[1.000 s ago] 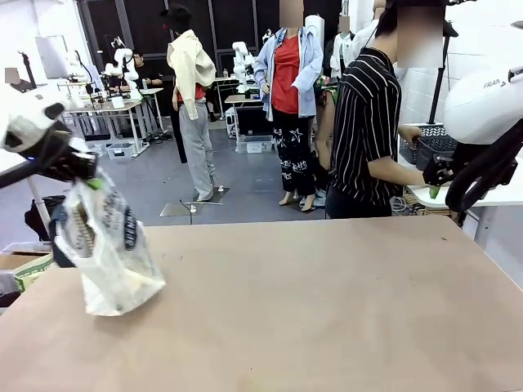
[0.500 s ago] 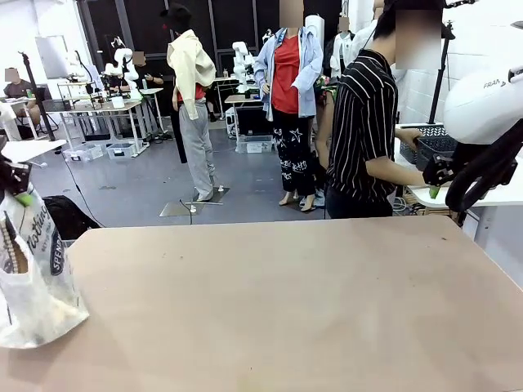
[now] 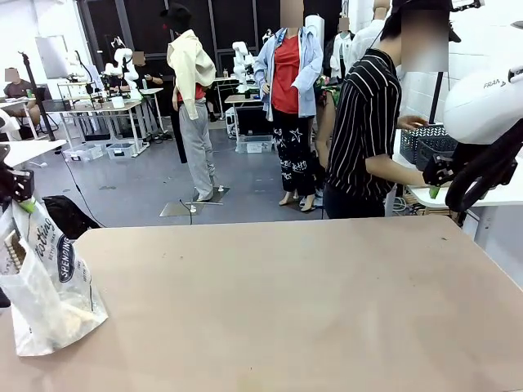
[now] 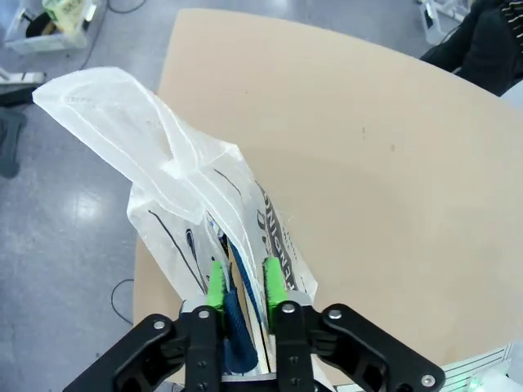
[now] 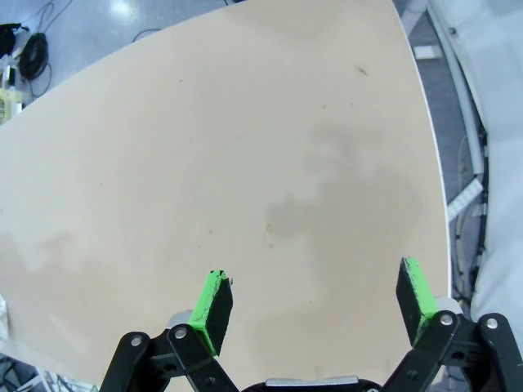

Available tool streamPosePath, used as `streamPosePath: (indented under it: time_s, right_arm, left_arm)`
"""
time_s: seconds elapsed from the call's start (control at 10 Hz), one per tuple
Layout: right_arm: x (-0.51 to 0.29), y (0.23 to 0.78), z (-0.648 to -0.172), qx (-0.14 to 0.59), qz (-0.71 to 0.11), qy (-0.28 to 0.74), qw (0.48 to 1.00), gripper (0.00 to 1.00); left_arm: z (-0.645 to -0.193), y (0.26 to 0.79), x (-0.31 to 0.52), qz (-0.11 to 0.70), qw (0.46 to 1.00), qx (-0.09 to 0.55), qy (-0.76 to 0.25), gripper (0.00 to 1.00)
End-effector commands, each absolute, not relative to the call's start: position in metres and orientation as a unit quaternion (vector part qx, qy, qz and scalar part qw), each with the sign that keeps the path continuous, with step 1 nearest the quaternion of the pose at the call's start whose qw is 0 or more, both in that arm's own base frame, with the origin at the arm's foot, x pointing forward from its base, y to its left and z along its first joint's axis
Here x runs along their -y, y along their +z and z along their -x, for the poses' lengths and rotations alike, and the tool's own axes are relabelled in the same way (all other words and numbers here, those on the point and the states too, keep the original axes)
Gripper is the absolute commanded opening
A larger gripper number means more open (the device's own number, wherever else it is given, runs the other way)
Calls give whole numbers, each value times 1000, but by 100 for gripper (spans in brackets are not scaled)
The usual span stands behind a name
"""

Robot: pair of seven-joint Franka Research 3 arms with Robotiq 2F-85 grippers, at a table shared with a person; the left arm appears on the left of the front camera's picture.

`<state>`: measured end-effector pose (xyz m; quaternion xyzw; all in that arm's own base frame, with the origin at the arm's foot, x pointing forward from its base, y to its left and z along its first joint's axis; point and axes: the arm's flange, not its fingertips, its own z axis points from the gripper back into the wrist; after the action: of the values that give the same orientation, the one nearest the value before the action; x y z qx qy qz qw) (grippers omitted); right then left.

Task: Transfer purchased items from the store into the shopping bag.
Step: Move the Reusable shopping bag to the right side of the table.

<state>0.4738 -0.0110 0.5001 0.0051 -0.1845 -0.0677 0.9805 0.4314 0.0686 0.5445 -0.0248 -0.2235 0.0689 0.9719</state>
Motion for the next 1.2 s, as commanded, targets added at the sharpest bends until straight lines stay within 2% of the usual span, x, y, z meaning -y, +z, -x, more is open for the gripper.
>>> streamPosePath:
  time_s: [0.0, 0.1, 0.3, 0.5, 0.6, 0.9, 1.1]
  right_arm:
    - [10, 499, -474, 183, 2, -63, 981, 100]
    - [10, 499, -474, 183, 2, -63, 981, 100]
    - [10, 499, -474, 183, 2, -63, 981, 100]
    - [10, 499, -474, 183, 2, -63, 981, 100]
    - [10, 499, -474, 183, 2, -63, 981, 100]
    - [10, 499, -474, 183, 2, -63, 981, 100]
    - [10, 499, -474, 183, 2, -63, 981, 100]
  left_arm:
    - [-427, 564, -62, 0, 967, 245, 67, 84]
    - [-424, 574, -57, -10, 963, 260, 69, 100]
    - [-416, 598, -27, -37, 953, 295, 58, 100]
    - [-407, 626, 33, -67, 933, 354, -15, 100]
    - [-413, 634, 68, -77, 928, 357, -67, 100]
    - [-475, 629, 159, -108, 926, 295, -210, 100]
    - [-511, 608, 189, -54, 936, 256, -236, 100]
